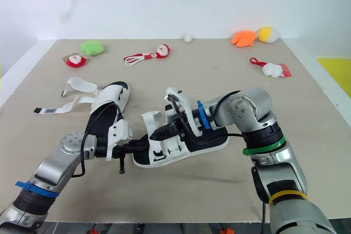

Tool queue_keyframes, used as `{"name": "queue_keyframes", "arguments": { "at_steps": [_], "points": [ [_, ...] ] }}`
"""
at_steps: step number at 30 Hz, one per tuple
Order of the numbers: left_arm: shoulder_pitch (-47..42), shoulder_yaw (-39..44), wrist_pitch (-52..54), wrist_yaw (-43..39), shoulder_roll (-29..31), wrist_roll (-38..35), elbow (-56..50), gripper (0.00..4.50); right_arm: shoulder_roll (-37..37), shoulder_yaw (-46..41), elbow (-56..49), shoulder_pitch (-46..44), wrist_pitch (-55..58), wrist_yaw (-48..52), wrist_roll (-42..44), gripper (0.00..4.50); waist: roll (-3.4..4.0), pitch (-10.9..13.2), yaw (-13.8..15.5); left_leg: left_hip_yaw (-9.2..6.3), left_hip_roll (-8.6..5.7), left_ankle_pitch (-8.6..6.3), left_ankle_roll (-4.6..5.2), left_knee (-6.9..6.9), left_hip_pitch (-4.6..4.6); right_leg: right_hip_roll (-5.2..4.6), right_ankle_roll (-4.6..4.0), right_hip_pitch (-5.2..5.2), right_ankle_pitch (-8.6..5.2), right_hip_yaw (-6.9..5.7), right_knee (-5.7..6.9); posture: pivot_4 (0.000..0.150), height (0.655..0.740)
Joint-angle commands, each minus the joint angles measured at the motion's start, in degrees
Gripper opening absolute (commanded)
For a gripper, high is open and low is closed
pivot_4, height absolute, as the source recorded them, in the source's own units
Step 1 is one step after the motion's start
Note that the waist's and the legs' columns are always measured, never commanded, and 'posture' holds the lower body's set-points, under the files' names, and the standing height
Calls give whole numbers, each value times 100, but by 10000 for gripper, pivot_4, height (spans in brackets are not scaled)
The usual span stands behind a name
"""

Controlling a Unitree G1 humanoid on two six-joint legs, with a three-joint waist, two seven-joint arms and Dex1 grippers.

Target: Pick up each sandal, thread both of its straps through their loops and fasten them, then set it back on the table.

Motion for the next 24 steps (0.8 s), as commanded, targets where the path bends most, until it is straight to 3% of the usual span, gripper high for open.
{"name": "queue_keyframes", "arguments": {
  "at_steps": [1,24],
  "points": [
    [171,-330,149,8,4,189,254,0,-57,48,-169,48,10,126,-70,287,0,0,1,0,0,0,0,0,0,0,0,0,0,0,0,1500,7400],
    [168,-334,149,1,0,187,261,0,185,-319,20,-24,198,245,-125,287,0,0,1,-1,-1,0,0,0,0,0,0,0,0,0,0,1500,7400]
  ]
}}
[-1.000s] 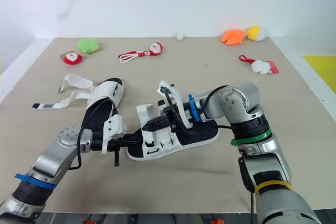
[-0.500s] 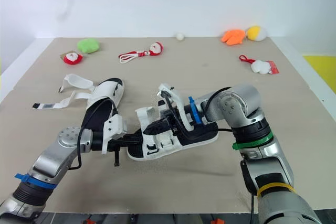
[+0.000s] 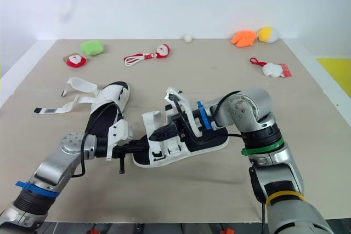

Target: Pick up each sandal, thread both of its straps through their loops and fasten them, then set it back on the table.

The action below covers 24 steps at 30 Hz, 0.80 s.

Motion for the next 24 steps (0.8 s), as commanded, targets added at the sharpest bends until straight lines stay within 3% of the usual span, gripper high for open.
{"name": "queue_keyframes", "arguments": {
  "at_steps": [1,11,24],
  "points": [
    [167,-334,153,0,4,187,257,0,-62,-9,-127,-8,-133,118,-62,287,0,0,0,0,0,0,0,0,0,0,0,0,0,0,0,1500,7400],
    [167,-326,149,-4,10,191,265,0,-381,456,-525,154,-514,416,-343,287,0,0,1,0,-1,0,0,-1,-1,-1,2,0,-1,0,-3,1500,7400],
    [182,-314,76,-1,-23,192,333,0,-419,456,-666,198,-537,529,-367,287,0,0,2,0,-1,0,0,-1,-1,-2,2,0,-1,-1,-5,1500,7400]
  ]
}}
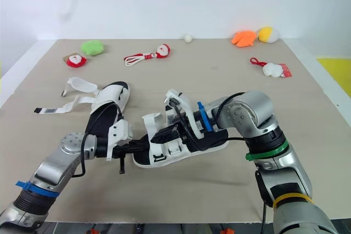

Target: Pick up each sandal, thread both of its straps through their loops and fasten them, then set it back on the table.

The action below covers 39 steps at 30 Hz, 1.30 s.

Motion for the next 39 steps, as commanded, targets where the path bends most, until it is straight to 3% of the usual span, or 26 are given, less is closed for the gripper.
{"name": "queue_keyframes", "arguments": {
  "at_steps": [1,20,39],
  "points": [
    [186,-311,91,5,-15,185,322,0,-10,-75,-129,42,137,68,106,287,0,0,0,0,0,0,0,0,0,0,0,0,0,0,0,1500,7400],
    [189,-245,40,-29,-105,90,390,0,211,-497,152,-140,397,23,216,287,0,0,5,-1,-6,0,0,0,-2,-6,2,1,1,0,-1,1500,7400],
    [164,-250,26,-41,-102,96,415,0,-766,852,-867,395,-935,554,-716,287,-3,2,8,-2,-11,0,-2,0,-8,-12,8,-1,-2,-2,-9,1500,7400]
  ]
}}
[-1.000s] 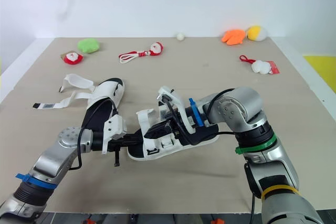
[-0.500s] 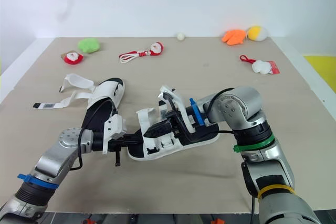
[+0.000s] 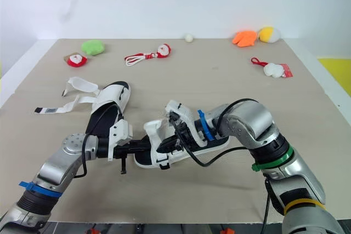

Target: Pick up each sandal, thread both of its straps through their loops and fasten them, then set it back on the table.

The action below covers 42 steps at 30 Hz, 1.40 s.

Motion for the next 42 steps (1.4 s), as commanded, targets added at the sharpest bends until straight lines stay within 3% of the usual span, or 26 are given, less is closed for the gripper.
{"name": "queue_keyframes", "arguments": {
  "at_steps": [1,6,10,14,16,19,22,26,31,32,33,37,40,42],
  "points": [
    [154,-288,137,-16,49,191,253,0,-188,89,-220,72,-117,171,-121,287,0,0,0,-1,0,0,0,0,0,0,0,1,0,0,0,1500,7400],
    [139,-298,137,-24,48,191,259,0,-76,-185,-269,284,-604,243,-152,287,-3,1,1,-1,-1,0,0,0,0,-1,1,1,-1,0,-1,1500,7400],
    [136,-302,129,-32,48,192,267,0,-215,-273,-351,390,-728,439,-118,13963,-2,1,0,-2,-1,0,-1,0,1,0,1,1,2,-1,0,1500,7400],
    [150,-303,133,-38,60,191,250,0,-367,-636,-477,569,-1030,595,-74,35720,-4,2,1,-4,-1,2,-4,1,1,0,1,3,3,-2,0,1500,7400],
    [160,-302,137,-45,70,189,241,0,-601,-836,-663,780,-1532,897,-160,44528,-4,2,2,-3,-2,2,-4,1,1,0,1,2,3,-1,-1,1500,7400],
    [170,-297,140,-54,83,185,234,0,-815,-1102,-825,1065,-2119,1167,-229,44528,-8,5,5,-3,-2,1,-4,1,1,-1,3,3,1,-2,-1,1500,7400],
    [184,-285,136,-65,94,185,233,0,-816,-1554,-1090,1730,-3711,1540,-628,44528,-11,6,7,-4,1,1,-5,0,3,2,2,3,0,-3,-1,1500,7400],
    [201,-279,147,-76,98,178,220,0,-500,-1630,-666,2426,-6629,1568,-2034,44528,-12,8,-5,-4,3,-1,-8,-3,4,4,3,5,-2,-7,-1,1500,7400],
    [213,-301,136,-77,84,182,229,0,-155,-1459,1037,2649,-11318,1684,-3539,44528,-26,15,-7,7,3,1,-13,-1,17,2,5,15,0,1,-1,1500,7400],
    [212,-302,139,-77,81,180,229,0,-133,-1418,1219,2650,-11626,1635,-3641,44528,-26,16,-7,9,3,1,-14,-1,18,2,4,15,0,3,-1,1500,7400],
    [212,-302,142,-79,80,177,228,0,-62,-1416,1270,2650,-11525,1528,-3598,44528,-25,16,-7,10,3,1,-14,-1,19,2,4,16,0,4,-1,1500,7400],
    [229,-296,143,-86,90,174,208,0,-213,-1429,444,2653,-7739,1078,-2433,44528,-21,15,-1,4,4,4,-19,-3,19,3,-4,16,4,8,6,1500,7400],
    [242,-290,152,-78,101,171,197,0,-936,-1473,-240,2106,-3821,940,-278,44528,-13,20,-1,-1,2,7,-23,1,17,1,-9,17,8,8,6,1500,7400],
    [251,-288,156,-73,105,172,186,0,-1053,-1548,-301,1669,-2378,726,574,44528,-11,20,-5,1,3,7,-24,3,19,0,-21,17,13,12,6,1500,7400]
  ]
}}
